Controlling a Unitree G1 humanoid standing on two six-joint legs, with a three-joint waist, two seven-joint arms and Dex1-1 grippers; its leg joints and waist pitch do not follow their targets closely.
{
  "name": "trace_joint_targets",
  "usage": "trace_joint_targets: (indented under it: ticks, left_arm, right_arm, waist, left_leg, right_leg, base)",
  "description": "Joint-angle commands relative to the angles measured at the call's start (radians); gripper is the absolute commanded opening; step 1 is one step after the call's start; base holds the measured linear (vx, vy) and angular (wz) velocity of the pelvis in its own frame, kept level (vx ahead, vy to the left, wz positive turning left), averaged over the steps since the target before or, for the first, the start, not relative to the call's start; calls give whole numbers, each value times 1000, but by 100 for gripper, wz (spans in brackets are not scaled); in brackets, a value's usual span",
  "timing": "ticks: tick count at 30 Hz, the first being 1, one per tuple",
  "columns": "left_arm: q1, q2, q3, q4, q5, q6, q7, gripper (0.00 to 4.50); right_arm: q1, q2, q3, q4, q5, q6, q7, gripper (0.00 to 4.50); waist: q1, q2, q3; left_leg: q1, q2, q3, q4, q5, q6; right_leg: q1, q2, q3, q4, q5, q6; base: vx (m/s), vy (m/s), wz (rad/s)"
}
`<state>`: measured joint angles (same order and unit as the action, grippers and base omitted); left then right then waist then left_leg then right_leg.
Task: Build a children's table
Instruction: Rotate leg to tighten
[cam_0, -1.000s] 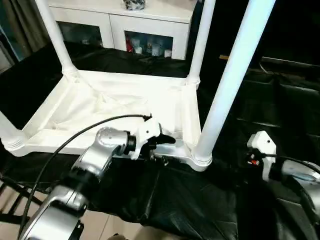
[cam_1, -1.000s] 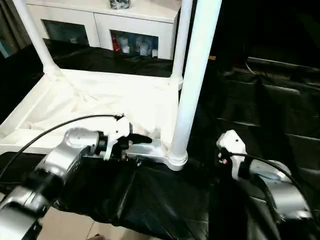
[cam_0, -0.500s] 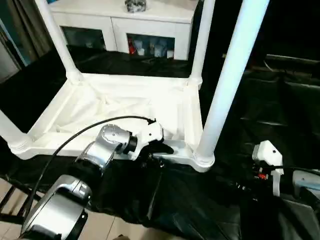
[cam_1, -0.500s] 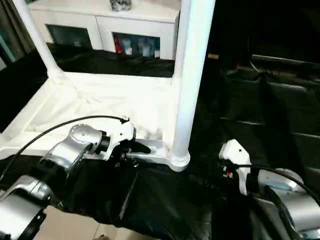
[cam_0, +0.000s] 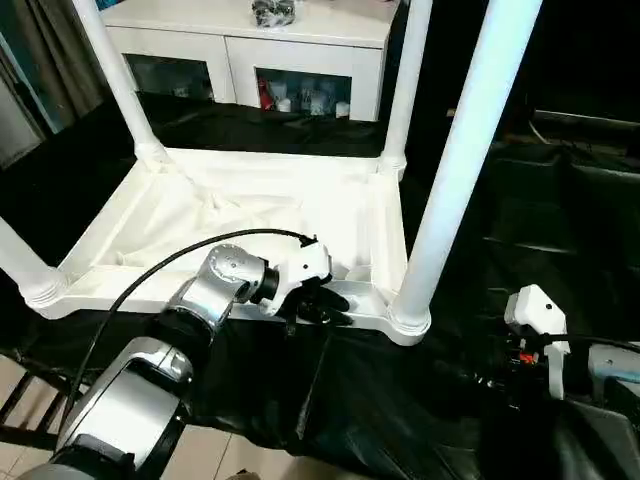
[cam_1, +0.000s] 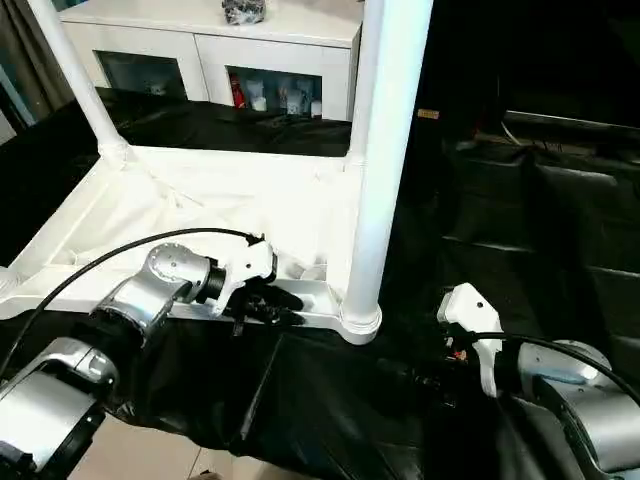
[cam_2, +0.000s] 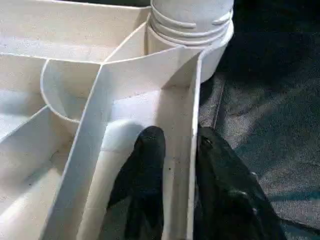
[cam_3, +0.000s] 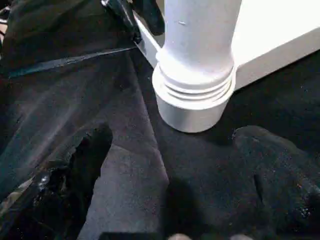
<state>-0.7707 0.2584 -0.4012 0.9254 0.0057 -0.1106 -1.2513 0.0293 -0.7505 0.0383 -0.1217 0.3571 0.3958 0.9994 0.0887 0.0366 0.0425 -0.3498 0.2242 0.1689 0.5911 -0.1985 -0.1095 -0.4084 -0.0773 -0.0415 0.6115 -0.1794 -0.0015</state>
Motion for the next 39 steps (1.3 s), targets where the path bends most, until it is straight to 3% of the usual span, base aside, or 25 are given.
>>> trace_joint_targets:
  ticks: [1,3,4,7,8,9,10,11,12,14,15,16,19,21,23,27,29,31,34,39]
  left_arm:
    - [-18,6,-5,44,38,-6,17,77]
    - [-17,9,-7,54,45,-10,17,59]
    - [-16,10,-5,55,42,-8,15,47]
    - [-13,15,2,54,36,4,12,27]
    - [-9,21,7,49,32,13,7,27]
    - [-2,26,17,40,24,22,4,14]
    - [11,32,34,23,6,36,-2,5]
    - [19,36,43,10,-4,44,-5,5]
    - [30,42,49,-7,-12,53,-9,5]
    - [42,48,56,-22,-16,60,-17,5]
    - [56,56,60,-41,-18,63,-21,5]
    - [62,59,62,-48,-19,64,-23,5]
    - [89,70,64,-81,-23,70,-28,5]
    - [96,77,64,-92,-23,77,-29,0]
    - [100,81,67,-102,-23,86,-32,0]
    - [112,93,69,-136,-23,114,-45,0]
    - [117,96,70,-151,-21,124,-49,0]
    - [123,101,68,-167,-18,137,-57,0]
    - [121,104,59,-167,-13,140,-58,0]
    - [120,102,57,-171,-4,160,-40,0]
  right_arm:
    - [-10,-13,-17,-33,13,16,-4,450]
    - [-20,-1,-12,-37,12,18,-7,450]
    - [-30,11,-6,-34,8,13,-13,450]
    - [-56,42,11,-20,-7,-9,-29,450]
    - [-75,66,23,-9,-25,-25,-51,450]
    - [-99,97,37,12,-47,-51,-78,450]
    - [-136,138,50,51,-74,-81,-116,450]
    - [-156,155,58,74,-86,-88,-132,450]
    - [-172,164,68,100,-100,-102,-137,450]
    - [-189,170,82,124,-114,-117,-136,450]
    - [-207,173,100,147,-130,-132,-127,450]
    - [-214,174,106,156,-136,-137,-122,450]
    - [-252,188,130,207,-143,-145,-93,450]
    - [-288,201,155,260,-161,-162,-69,416]
    - [-305,212,162,289,-171,-176,-64,413]
    - [-351,244,171,358,-180,-206,-66,374]
    - [-361,251,174,376,-181,-216,-63,374]
    - [-371,258,181,398,-182,-226,-50,338]
    - [-384,272,188,435,-189,-243,-42,326]
    - [-399,315,179,488,-174,-263,-40,280]
  waist:
    - [0,-20,-54]
    - [1,-18,-54]
    - [0,-28,-54]
    - [-1,-28,-53]
    - [-4,-53,-52]
    - [-2,-40,-54]
    - [-5,-38,-52]
    - [-9,-51,-53]
    - [-14,-46,-52]
    - [-21,-50,-53]
    - [-23,-62,-54]
    - [-24,-58,-54]
    - [-29,-60,-55]
    - [-31,-65,-55]
    - [-34,-62,-53]
    - [-38,-64,-54]
    - [-40,-63,-54]
    - [-41,-61,-54]
    - [-42,-59,-56]
    - [-46,-55,-53]
  left_leg:
    - [-8,-13,10,-62,-201,63]
    - [-9,-13,9,-63,-206,59]
    - [-9,-13,9,-63,-202,60]
    - [-6,-10,9,-65,-203,59]
    - [-8,-11,12,-64,-200,64]
    - [-10,-8,9,-67,-186,57]
    - [-9,-10,9,-67,-191,51]
    - [-10,-9,10,-68,-189,49]
    - [-11,-8,7,-71,-186,41]
    - [-6,-5,9,-69,-194,41]
    - [-9,-7,12,-68,-183,50]
    - [-12,-7,11,-67,-166,57]
    - [-16,-9,12,-65,-150,69]
    - [-14,-8,13,-64,-151,73]
    - [-13,-7,13,-65,-157,70]
    - [-12,-6,13,-65,-151,66]
    - [-14,-7,13,-65,-146,68]
    - [-12,-7,14,-64,-144,68]
    - [-12,-7,14,-63,-136,73]
    - [-11,-7,14,-65,-164,63]
  right_leg:
    - [63,-35,24,-93,-273,-172]
    - [64,-38,23,-94,-309,-158]
    - [64,-38,24,-95,-313,-153]
    - [56,-40,24,-95,-354,-148]
    - [56,-38,24,-97,-359,-142]
    - [56,-42,25,-91,-345,-145]
    - [52,-44,24,-91,-363,-139]
    - [52,-43,23,-93,-366,-138]
    - [52,-45,23,-87,-357,-145]
    - [50,-43,25,-84,-314,-163]
    - [54,-41,27,-82,-279,-170]
    - [56,-44,27,-76,-256,-180]
    - [59,-44,26,-76,-240,-185]
    - [57,-45,26,-75,-243,-188]
    - [54,-44,26,-77,-257,-189]
    - [56,-44,28,-71,-228,-202]
    - [58,-44,27,-70,-214,-207]
    - [57,-42,28,-70,-199,-215]
    - [59,-42,28,-66,-170,-228]
    - [59,-42,28,-71,-206,-227]
  base:
    - [0,0,0]
    - [0,0,0]
    - [0,0,0]
    - [0,0,0]
    - [0,0,0]
    - [0,0,0]
    - [0,0,0]
    - [0,0,0]
    - [0,0,0]
    - [0,0,0]
    - [0,0,0]
    - [0,0,0]
    - [0,0,0]
    - [0,0,0]
    - [0,0,0]
    - [0,0,0]
    - [0,0,0]
    - [0,0,0]
    - [0,0,0]
    - [0,0,0]
